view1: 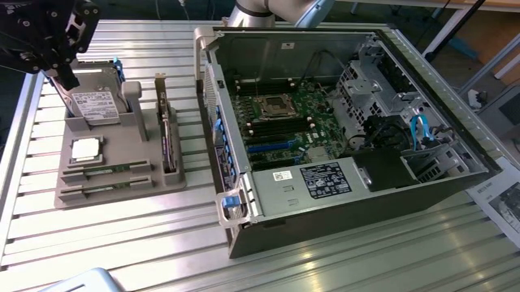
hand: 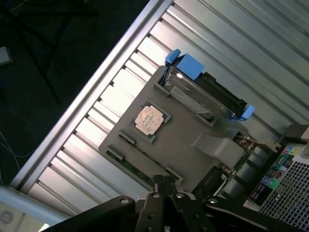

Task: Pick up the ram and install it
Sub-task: 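Pick up the ram and move it above insertion slot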

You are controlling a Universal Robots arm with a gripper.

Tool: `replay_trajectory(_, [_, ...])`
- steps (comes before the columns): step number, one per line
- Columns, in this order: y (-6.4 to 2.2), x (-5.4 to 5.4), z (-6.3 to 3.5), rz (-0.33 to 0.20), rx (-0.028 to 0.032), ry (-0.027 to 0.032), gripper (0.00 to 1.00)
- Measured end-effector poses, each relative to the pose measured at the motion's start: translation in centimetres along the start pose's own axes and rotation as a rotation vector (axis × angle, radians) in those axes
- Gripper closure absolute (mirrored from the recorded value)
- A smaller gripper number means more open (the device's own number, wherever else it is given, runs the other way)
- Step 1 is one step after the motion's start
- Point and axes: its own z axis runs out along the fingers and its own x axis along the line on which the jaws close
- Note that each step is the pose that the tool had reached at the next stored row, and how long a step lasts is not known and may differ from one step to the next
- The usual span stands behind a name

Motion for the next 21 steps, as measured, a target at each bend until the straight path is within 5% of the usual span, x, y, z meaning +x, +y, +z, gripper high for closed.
replay_trajectory(21, [0.0, 0.0, 0.0, -0.418, -0.0103, 0.0186, 0.9])
